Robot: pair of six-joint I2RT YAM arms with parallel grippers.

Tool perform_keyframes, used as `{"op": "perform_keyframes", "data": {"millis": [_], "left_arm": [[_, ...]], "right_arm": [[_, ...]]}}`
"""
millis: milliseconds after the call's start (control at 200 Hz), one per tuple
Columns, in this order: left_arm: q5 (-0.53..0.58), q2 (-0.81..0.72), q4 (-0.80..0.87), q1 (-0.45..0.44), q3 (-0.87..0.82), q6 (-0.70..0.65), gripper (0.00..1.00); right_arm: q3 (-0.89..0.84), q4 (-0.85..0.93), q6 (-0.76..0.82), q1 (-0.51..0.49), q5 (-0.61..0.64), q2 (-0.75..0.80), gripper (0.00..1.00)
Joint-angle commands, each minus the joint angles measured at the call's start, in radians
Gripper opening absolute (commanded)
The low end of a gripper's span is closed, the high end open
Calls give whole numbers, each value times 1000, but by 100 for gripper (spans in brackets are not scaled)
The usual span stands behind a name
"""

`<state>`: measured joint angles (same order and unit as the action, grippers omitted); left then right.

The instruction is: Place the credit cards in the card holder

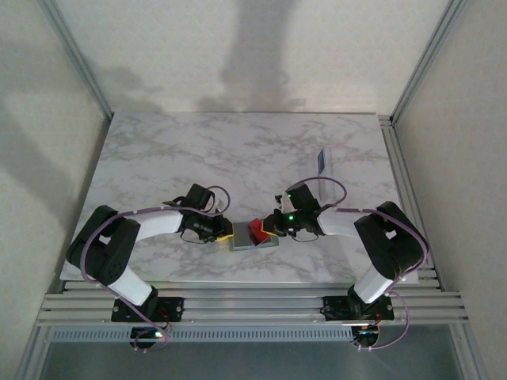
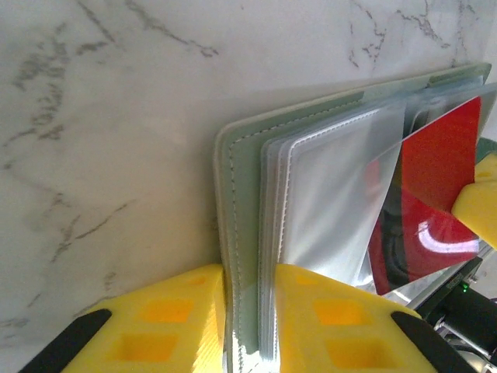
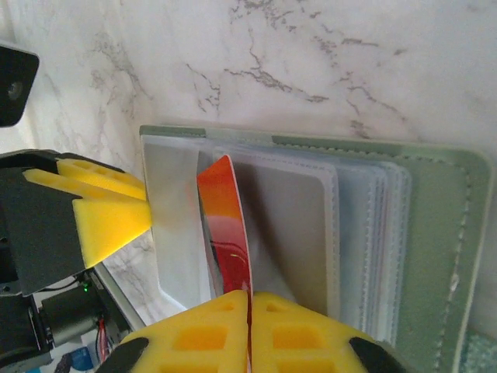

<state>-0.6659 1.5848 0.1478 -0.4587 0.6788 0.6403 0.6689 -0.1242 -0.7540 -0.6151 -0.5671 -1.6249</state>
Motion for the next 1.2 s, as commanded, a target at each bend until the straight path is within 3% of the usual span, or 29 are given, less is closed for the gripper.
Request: {"op": "perform_keyframes", "data": {"millis": [0, 420, 861, 1196], "left_arm": [[-15, -5, -1, -11, -21, 9, 22], [-30, -20, -13, -12, -44, 8, 22], [-31, -19, -12, -12, -35, 4, 21], [-28, -19, -10, -12, -33, 2, 21]], "right_arm": [[-34, 10, -29, -19, 109, 26, 10], [-51, -45, -60, -90, 182, 19, 21], [3, -17, -48, -164, 185, -4, 19], [54, 20, -51, -222, 208, -30, 25]]}}
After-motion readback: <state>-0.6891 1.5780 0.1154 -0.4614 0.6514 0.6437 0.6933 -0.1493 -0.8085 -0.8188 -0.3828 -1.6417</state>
